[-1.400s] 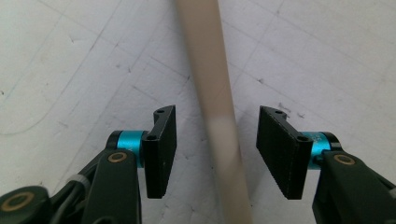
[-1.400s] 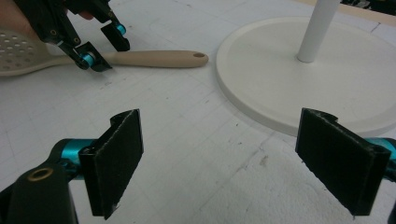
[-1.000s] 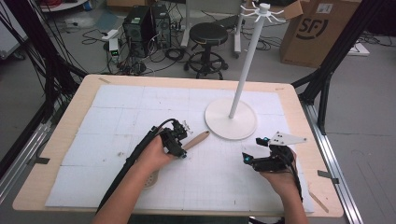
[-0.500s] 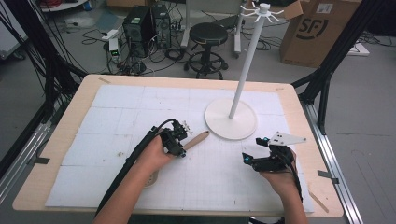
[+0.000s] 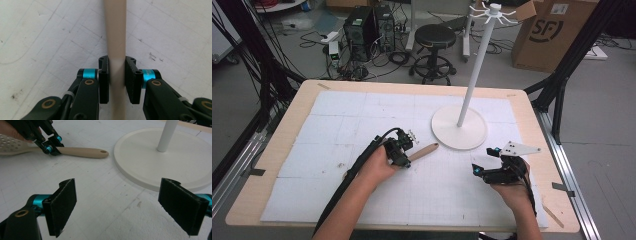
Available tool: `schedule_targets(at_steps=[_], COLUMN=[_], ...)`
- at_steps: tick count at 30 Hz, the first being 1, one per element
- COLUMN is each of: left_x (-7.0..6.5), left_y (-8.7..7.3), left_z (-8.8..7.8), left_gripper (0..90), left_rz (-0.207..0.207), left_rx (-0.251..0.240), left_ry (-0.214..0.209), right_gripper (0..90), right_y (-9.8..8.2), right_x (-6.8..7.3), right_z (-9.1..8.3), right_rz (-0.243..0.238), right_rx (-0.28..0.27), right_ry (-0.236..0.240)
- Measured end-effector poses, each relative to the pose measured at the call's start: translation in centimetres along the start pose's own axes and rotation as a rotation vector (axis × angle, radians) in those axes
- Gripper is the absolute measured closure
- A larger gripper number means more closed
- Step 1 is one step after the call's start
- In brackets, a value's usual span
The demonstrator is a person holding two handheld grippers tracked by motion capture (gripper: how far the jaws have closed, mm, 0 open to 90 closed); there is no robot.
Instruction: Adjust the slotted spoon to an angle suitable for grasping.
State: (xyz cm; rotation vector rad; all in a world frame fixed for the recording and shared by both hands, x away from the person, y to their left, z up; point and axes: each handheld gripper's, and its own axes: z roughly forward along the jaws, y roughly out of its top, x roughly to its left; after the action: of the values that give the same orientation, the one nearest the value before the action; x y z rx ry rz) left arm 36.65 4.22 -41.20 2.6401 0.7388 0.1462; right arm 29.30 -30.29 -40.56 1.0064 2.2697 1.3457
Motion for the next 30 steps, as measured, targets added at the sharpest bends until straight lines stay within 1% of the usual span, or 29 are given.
schedule_targets(at_steps=[3, 6, 9, 11, 13, 16, 17, 23, 26, 28, 30], left_x=[-0.1, -0.1, -0.1, 0.0, 0.1, 0.3, 0.3, 0.6, 0.9, 1.1, 1.3], left_y=[0.0, 0.0, -0.2, -0.3, -0.4, -0.6, -0.7, -1.5, -2.1, -2.4, -2.7], left_z=[0.0, -0.1, -0.5, -1.0, -1.6, -2.8, -3.2, -5.6, -6.7, -7.3, -7.9], left_gripper=[75.7, 75.7, 75.8, 75.8, 75.8, 75.9, 75.9, 75.9, 75.9, 75.9, 75.9], left_rz=[0.006, 0.015, 0.025, 0.022, 0.012, 0.012, 0.007, 0.022, 0.028, 0.023, 0.023], left_rx=[0.003, 0.005, 0.005, -0.011, -0.039, -0.08, -0.103, -0.187, -0.222, -0.251, -0.267], left_ry=[0.009, 0.003, 0.008, 0.008, 0.001, -0.003, -0.009, -0.012, -0.028, -0.038, -0.043], right_gripper=[13.8, 13.8, 13.8, 13.8, 13.8, 13.8, 13.8, 13.8, 13.8, 13.8, 13.8], right_y=[0.0, 0.0, 0.0, 0.0, 0.0, 0.0, 0.0, 0.0, 0.0, 0.0, -0.1], right_x=[0.0, 0.0, 0.0, 0.0, 0.0, 0.0, 0.0, 0.0, 0.0, 0.1, 0.2], right_z=[0.0, 0.0, 0.0, 0.0, 0.1, 0.2, 0.2, 0.1, 0.2, 0.2, 0.3], right_rz=[0.001, -0.002, -0.001, 0.001, -0.002, -0.004, -0.006, -0.004, -0.007, -0.005, -0.005], right_rx=[0.0, 0.002, 0.002, 0.003, 0.004, 0.007, 0.007, 0.006, 0.007, 0.01, 0.013], right_ry=[-0.001, -0.002, 0.0, 0.0, -0.002, -0.002, -0.003, -0.004, -0.005, -0.003, -0.004])
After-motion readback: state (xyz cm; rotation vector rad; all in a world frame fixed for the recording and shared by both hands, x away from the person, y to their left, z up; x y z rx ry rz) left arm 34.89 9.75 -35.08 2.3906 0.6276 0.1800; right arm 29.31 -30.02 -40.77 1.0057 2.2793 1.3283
